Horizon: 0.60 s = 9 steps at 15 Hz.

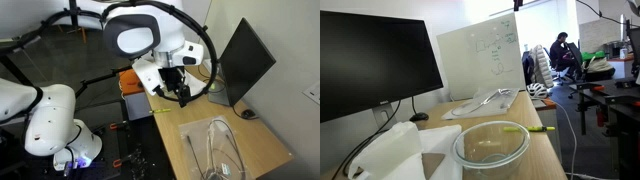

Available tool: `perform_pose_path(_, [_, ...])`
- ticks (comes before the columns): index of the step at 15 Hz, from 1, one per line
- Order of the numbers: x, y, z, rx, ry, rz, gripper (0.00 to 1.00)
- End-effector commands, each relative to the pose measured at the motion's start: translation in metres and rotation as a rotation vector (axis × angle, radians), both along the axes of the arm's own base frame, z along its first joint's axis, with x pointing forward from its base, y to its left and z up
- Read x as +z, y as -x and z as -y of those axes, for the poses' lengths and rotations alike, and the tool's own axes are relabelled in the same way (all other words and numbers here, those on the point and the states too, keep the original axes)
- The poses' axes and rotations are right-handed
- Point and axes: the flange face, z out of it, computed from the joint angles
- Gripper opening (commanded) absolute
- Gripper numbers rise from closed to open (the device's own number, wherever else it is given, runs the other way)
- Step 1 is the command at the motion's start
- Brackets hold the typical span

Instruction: Put the yellow pen in the glass bowl

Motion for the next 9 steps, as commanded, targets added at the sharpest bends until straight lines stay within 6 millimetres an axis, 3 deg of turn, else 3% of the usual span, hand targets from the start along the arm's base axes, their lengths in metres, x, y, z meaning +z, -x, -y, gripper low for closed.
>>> perform_pose_path(1, [0.001, 0.000, 0.000, 0.000, 0.000, 0.001, 1.00])
perform_pose_path(6, [-0.008, -0.002, -0.007, 0.000, -0.051, -0.023, 1.00])
perform_pose_path(9, [-0.049, -0.008, -0.039, -0.042, -0.243, -0.105, 1.00])
